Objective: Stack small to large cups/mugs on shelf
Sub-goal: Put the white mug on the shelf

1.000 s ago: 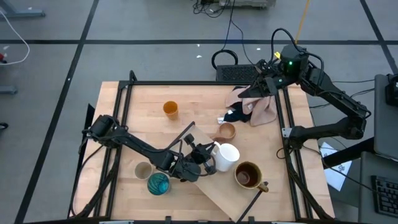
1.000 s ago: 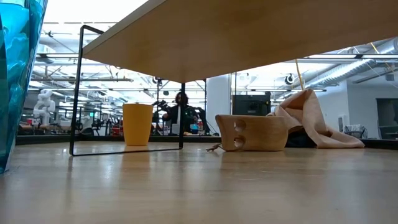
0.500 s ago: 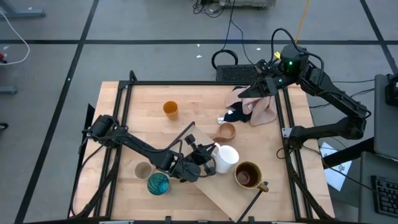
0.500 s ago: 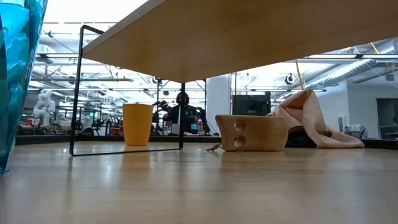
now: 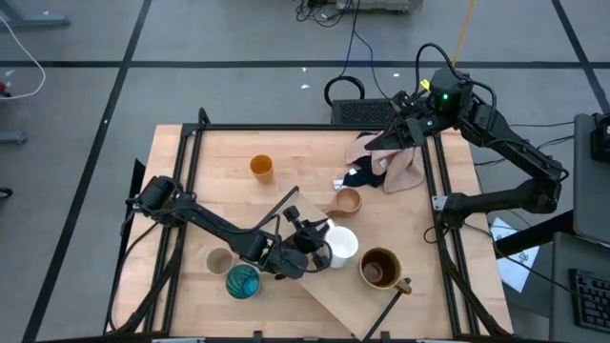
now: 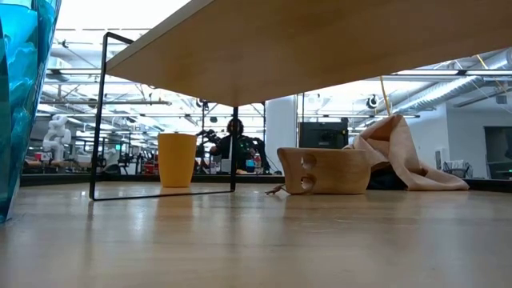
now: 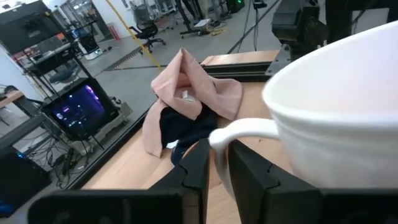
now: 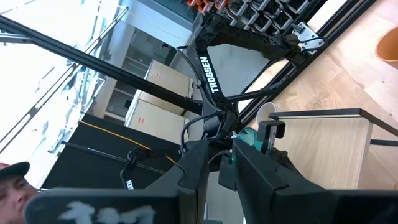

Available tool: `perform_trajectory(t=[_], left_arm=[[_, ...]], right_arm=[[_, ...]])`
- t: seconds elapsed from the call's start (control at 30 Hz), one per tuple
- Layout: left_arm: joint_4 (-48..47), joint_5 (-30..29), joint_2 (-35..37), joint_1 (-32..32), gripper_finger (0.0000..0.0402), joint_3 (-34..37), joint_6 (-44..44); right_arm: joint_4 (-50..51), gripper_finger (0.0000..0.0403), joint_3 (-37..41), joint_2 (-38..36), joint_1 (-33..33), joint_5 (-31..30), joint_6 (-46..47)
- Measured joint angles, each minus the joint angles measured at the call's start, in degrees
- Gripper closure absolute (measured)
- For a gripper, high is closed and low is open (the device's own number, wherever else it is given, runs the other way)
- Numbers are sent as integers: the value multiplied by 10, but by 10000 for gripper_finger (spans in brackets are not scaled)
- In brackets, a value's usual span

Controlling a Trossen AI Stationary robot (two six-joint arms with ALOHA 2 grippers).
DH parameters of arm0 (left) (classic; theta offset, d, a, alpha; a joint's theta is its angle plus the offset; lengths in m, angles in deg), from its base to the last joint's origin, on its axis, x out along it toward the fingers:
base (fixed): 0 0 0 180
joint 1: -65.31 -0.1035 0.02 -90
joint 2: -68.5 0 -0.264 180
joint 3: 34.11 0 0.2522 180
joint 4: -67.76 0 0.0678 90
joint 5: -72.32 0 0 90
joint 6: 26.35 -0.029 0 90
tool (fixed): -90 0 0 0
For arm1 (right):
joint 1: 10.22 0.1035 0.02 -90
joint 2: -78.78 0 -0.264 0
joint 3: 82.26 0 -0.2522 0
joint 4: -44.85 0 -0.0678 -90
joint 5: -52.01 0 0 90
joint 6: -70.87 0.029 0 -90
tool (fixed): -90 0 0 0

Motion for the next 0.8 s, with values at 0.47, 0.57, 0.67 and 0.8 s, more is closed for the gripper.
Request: perform_trajectory(t=[0.47,0.57,0.67,0.8], left_arm=[[27,12,0,0,346,0,-14],[29,11,0,0,346,0,-12],[43,12,0,0,346,0,-13],[44,22,0,0,342,0,-8]], right_arm=[[0,337,0,3,0,0,-3],[0,337,0,3,0,0,-2],[0,337,0,3,0,0,-6],[0,337,0,3,0,0,-6]])
